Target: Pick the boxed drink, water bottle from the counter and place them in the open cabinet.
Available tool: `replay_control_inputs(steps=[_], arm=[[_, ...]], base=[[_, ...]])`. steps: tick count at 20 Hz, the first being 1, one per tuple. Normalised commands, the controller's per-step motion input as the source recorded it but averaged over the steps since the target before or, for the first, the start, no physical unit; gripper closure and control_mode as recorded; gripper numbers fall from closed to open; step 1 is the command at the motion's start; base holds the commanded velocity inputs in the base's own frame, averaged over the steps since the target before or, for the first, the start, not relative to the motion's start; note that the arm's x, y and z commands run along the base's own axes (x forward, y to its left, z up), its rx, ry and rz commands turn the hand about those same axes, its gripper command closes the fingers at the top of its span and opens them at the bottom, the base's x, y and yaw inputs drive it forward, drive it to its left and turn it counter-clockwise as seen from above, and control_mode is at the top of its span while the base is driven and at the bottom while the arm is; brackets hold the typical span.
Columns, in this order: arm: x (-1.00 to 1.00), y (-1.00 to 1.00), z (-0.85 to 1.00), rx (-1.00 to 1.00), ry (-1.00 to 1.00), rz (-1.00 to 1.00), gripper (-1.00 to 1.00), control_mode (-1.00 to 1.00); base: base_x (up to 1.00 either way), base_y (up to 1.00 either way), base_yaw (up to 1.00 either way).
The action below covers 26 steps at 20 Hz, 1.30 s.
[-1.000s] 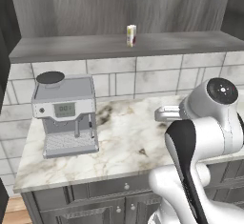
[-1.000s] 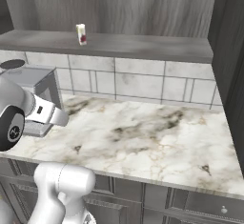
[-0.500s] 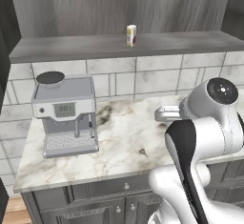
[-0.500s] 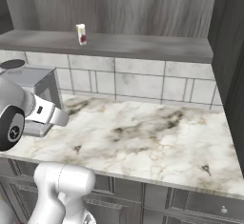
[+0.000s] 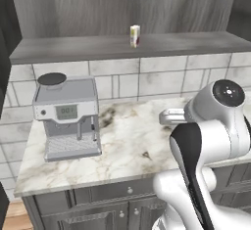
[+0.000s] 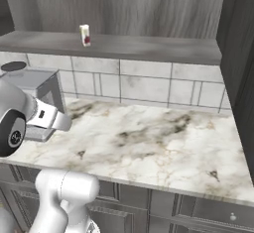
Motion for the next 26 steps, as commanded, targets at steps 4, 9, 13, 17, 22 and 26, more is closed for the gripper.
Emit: replay_control_inputs(steps=[4,9,13,17,22,26], arm=[[0.00,0.00,0.00,0.00,0.00,0.00,-1.00,1.00],[0.00,0.00,0.00,0.00,0.00,0.00,-1.00,1.00],[0.00,0.00,0.00,0.00,0.00,0.00,-1.00,1.00],[0.00,0.00,0.00,0.00,0.00,0.00,-1.00,1.00],[0.00,0.00,0.00,0.00,0.00,0.00,-1.00,1.00],[0.00,0.00,0.00,0.00,0.00,0.00,-1.00,1.00]], base=[[-0.73,-0.10,0.00],[-0.76,-0.11,0.00],[-0.81,-0.09,0.00],[-0.82,-0.09,0.00],[-0.29,0.01,-0.47],[0.00,0.16,-0.89]])
